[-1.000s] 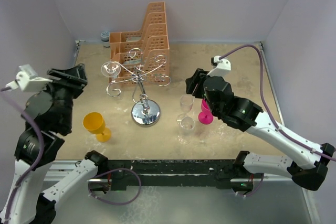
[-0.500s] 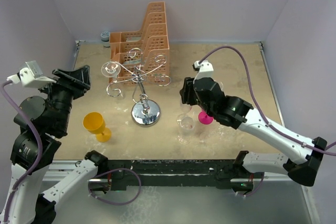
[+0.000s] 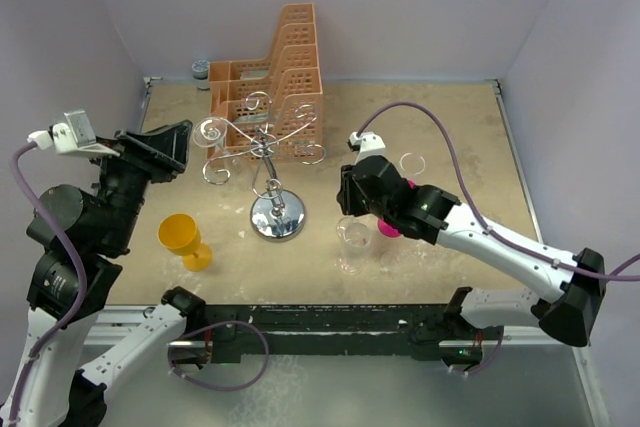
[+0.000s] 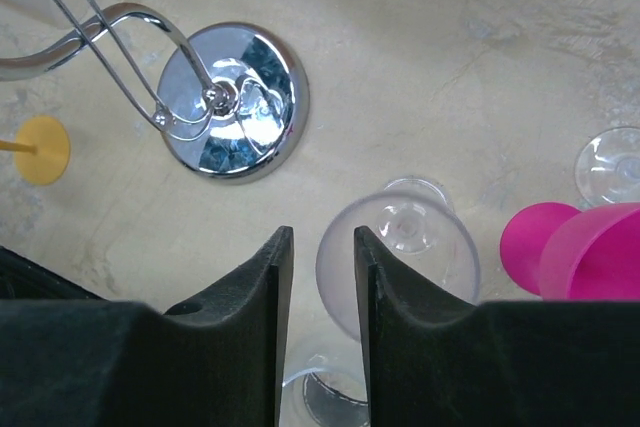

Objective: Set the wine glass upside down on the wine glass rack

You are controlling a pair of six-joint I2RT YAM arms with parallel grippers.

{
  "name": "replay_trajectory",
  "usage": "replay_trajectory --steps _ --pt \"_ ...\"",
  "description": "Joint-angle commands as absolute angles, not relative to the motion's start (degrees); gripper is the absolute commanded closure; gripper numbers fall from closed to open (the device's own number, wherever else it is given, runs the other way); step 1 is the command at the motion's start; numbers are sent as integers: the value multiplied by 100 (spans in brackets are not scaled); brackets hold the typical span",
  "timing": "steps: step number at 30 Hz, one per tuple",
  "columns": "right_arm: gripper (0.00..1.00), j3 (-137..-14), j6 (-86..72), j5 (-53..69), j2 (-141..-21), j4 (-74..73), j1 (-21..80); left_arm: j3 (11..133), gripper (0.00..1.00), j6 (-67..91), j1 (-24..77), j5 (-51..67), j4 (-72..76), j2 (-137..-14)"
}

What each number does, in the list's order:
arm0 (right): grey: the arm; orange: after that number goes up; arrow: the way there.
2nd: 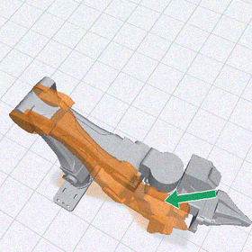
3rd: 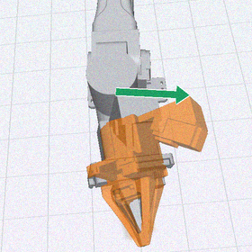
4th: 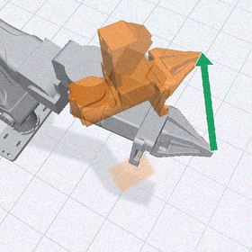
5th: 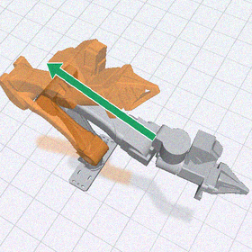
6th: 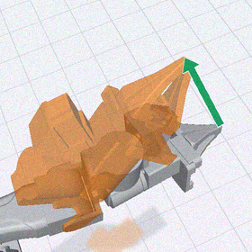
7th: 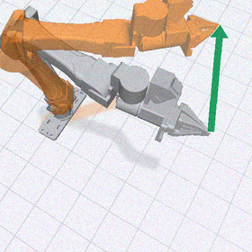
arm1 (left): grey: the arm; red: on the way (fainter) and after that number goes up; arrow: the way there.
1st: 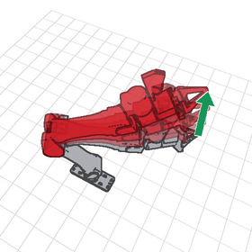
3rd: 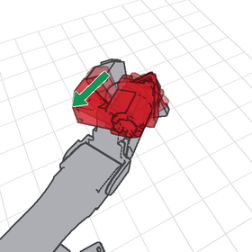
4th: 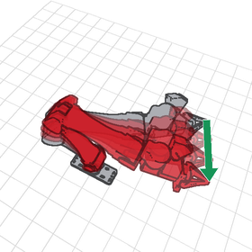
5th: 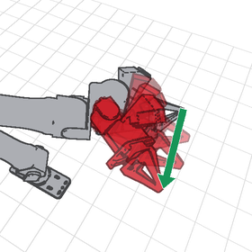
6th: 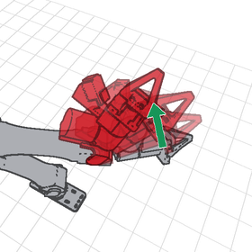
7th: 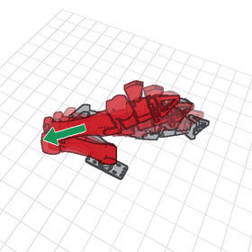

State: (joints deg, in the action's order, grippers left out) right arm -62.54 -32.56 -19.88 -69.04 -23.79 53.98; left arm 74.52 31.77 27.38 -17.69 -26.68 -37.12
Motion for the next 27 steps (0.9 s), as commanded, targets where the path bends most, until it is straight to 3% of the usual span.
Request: replay_trajectory --steps 1,13,27 --pt "71 -6476 -3384 -2146 -7147 -2575 5405 7405 50 3031 2708 -1505 -2320 -3743" --pt "99 -6709 -3338 -2691 -7188 -2737 5405 7584 50 3150 2707 -2056 -2677 -3923" --pt "100 -6645 -3816 -3888 -6137 -2371 5405 8065 44 3246 2714 -796 -2694 -4440"
